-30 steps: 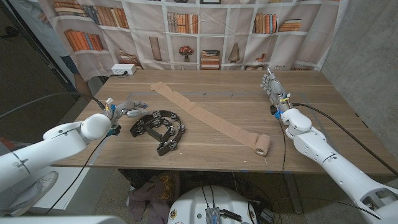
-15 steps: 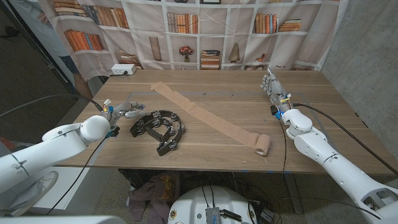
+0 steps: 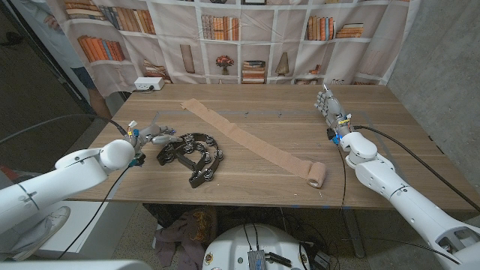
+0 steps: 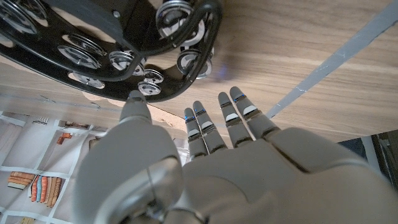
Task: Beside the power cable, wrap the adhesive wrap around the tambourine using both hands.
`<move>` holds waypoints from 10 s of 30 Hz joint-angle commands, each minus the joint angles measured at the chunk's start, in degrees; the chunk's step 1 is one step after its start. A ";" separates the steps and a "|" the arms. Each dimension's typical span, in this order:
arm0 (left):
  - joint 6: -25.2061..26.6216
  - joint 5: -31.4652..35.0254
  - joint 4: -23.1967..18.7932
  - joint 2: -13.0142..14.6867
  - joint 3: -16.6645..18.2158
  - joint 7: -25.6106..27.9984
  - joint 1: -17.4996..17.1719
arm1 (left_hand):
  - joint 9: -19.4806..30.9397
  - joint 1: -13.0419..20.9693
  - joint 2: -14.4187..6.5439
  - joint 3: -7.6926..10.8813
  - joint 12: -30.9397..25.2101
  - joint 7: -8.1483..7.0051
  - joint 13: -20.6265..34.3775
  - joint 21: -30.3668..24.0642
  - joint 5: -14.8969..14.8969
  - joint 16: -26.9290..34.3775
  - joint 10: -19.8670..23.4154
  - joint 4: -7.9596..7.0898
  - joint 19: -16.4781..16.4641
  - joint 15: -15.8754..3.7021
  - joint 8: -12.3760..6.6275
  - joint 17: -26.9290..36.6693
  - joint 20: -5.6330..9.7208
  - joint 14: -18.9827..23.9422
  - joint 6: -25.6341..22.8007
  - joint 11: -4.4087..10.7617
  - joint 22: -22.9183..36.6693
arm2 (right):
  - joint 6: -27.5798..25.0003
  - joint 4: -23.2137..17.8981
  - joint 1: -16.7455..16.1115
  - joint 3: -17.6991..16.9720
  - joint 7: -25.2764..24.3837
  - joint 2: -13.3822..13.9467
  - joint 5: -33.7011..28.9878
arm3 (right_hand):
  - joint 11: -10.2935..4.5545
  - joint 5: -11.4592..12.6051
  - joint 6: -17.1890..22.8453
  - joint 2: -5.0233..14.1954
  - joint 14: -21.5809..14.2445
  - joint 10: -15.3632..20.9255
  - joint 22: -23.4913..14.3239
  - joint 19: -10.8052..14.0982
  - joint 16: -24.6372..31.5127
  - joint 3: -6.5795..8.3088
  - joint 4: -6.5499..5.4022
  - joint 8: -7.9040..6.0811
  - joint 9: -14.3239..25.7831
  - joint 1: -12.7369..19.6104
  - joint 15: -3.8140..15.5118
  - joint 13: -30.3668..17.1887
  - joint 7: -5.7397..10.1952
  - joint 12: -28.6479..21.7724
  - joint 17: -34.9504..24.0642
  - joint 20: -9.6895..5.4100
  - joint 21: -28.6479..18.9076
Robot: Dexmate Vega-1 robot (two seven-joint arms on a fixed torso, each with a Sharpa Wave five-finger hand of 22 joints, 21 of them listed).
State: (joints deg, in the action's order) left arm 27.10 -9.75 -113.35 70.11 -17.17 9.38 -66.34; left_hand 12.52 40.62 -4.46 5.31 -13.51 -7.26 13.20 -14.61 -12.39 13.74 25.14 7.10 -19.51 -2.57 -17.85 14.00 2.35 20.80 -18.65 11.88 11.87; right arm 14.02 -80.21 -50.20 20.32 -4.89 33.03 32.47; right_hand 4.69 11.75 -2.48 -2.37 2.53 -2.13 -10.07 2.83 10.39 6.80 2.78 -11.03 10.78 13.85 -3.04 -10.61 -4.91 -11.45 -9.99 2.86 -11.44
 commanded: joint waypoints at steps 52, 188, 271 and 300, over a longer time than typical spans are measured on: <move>10.49 1.73 -3.03 2.39 -7.24 -7.09 7.48 | -0.15 -0.18 0.17 0.08 -0.72 0.27 0.63 -1.02 0.02 1.07 4.47 -0.42 -0.69 -8.56 -1.93 0.49 -0.62 4.04 -4.67 0.09 0.49 | 1.23 0.87 0.00 -0.53 2.54 -0.02 1.88 | -0.11 -0.05 -0.30 0.40 0.00 -0.03 -0.28 0.72 0.23 -0.34 0.11 -0.29 0.28 0.37 0.47 -0.03 -0.16 -0.38 -0.30 -0.06 0.09; -20.50 -15.49 8.39 -25.75 1.91 12.21 -0.67 | 2.48 33.73 -1.99 22.66 -8.52 4.41 13.17 -36.64 2.44 1.67 25.04 1.66 -30.85 -10.57 -16.44 2.31 9.36 44.30 -27.82 -1.34 3.32 | 2.35 -2.71 -1.51 -1.37 3.91 1.58 2.09 | -0.26 -0.05 -0.57 1.22 -0.51 0.04 -0.27 1.59 0.20 -0.86 0.53 -0.27 0.26 0.49 0.91 -0.01 0.02 -0.40 -0.27 -0.18 0.09; -20.27 -12.43 9.99 -31.96 -0.82 17.79 4.63 | 2.48 32.45 -1.71 24.13 -7.20 4.14 13.90 -39.36 2.52 1.45 25.62 1.19 -30.39 -10.65 -15.49 2.93 9.27 44.54 -27.62 -1.39 -0.44 | -8.37 -20.11 -9.75 -2.45 3.78 15.35 -2.22 | -1.94 -0.02 -1.26 1.37 -2.50 2.77 -0.15 4.47 0.45 0.44 4.44 -0.71 0.21 6.91 2.49 -0.10 1.16 -1.20 -0.21 -0.02 -0.20; -20.55 -11.74 10.85 -32.78 -1.24 18.37 5.49 | 2.55 32.12 -1.62 24.59 -7.08 4.07 14.43 -40.16 2.52 1.52 25.96 1.25 -29.89 -10.70 -15.25 3.26 9.33 44.77 -27.80 -1.57 -0.87 | -14.14 -28.19 -14.39 -4.19 1.13 20.45 -3.66 | -2.13 -0.13 -1.77 1.39 -2.09 1.93 -0.15 3.72 0.16 1.42 6.11 -0.69 0.23 10.82 2.35 -0.12 1.44 -0.74 -0.22 0.14 0.29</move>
State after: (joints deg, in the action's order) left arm 6.59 -21.64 -102.82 37.66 -18.29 27.59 -61.09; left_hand 14.83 72.21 -5.19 27.24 -20.54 -3.10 27.46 -54.49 -9.49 14.85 51.02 10.65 -49.56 -8.69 -33.34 16.88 6.39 62.74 -46.36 10.12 10.77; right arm 1.35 -106.03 -62.94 16.87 -2.64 52.19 29.20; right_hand 2.44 11.75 -3.80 -1.05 -0.01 0.13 -10.13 6.71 10.61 8.23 8.32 -11.27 10.78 23.99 -0.51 -10.61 -3.78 -12.34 -9.99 2.85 -11.22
